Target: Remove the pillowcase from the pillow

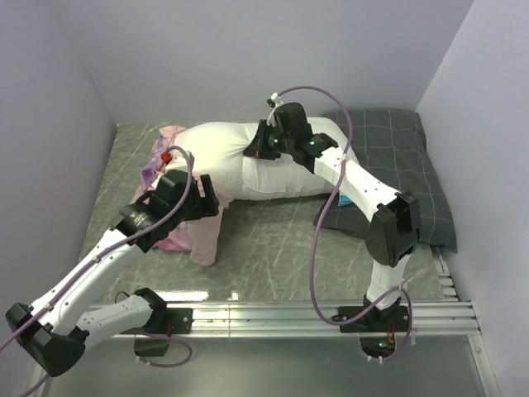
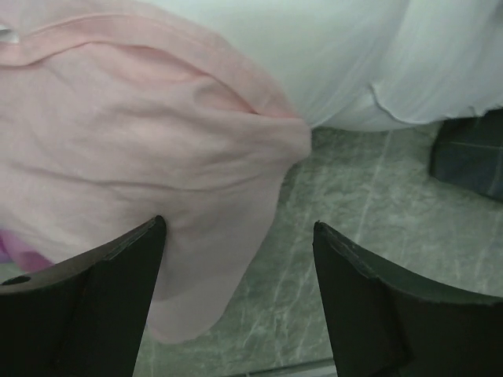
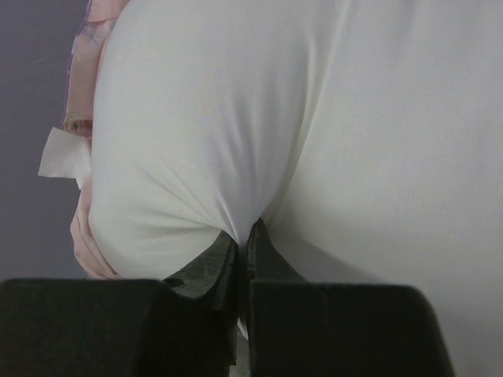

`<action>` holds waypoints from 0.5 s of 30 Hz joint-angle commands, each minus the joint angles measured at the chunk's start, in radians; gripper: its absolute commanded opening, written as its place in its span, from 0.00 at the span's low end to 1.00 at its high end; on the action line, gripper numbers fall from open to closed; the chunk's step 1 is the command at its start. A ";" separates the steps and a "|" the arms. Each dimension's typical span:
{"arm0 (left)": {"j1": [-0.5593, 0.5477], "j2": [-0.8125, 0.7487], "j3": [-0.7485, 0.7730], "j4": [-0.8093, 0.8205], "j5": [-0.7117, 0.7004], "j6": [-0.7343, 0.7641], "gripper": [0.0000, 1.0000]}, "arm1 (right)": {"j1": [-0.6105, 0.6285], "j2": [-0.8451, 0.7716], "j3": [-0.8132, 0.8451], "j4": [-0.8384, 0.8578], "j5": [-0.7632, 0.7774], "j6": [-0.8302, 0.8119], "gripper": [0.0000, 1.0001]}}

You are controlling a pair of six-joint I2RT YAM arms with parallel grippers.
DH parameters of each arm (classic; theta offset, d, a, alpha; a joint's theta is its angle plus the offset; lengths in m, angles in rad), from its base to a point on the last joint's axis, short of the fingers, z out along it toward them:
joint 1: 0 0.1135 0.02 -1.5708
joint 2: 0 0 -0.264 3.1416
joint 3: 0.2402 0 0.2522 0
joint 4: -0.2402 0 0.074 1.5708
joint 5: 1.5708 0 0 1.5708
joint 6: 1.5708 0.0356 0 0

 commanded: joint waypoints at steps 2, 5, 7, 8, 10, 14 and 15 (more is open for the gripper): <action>-0.012 0.025 -0.034 -0.037 -0.200 -0.081 0.78 | -0.028 -0.037 0.076 0.045 0.086 0.001 0.00; -0.012 0.030 -0.039 -0.086 -0.290 -0.105 0.57 | -0.031 -0.055 0.076 0.033 0.101 -0.013 0.00; -0.013 0.020 -0.043 -0.106 -0.305 -0.112 0.31 | -0.046 -0.064 0.082 0.025 0.100 -0.016 0.00; -0.013 0.014 -0.043 -0.111 -0.311 -0.112 0.31 | -0.047 -0.066 0.083 0.025 0.094 -0.013 0.00; -0.012 0.005 -0.046 -0.133 -0.330 -0.125 0.19 | -0.070 -0.072 0.092 0.022 0.074 -0.003 0.00; -0.012 -0.038 -0.060 -0.160 -0.348 -0.151 0.12 | -0.099 -0.075 0.137 0.001 0.066 -0.005 0.00; -0.012 -0.046 -0.060 -0.164 -0.354 -0.158 0.11 | -0.111 -0.075 0.146 -0.008 0.063 -0.006 0.00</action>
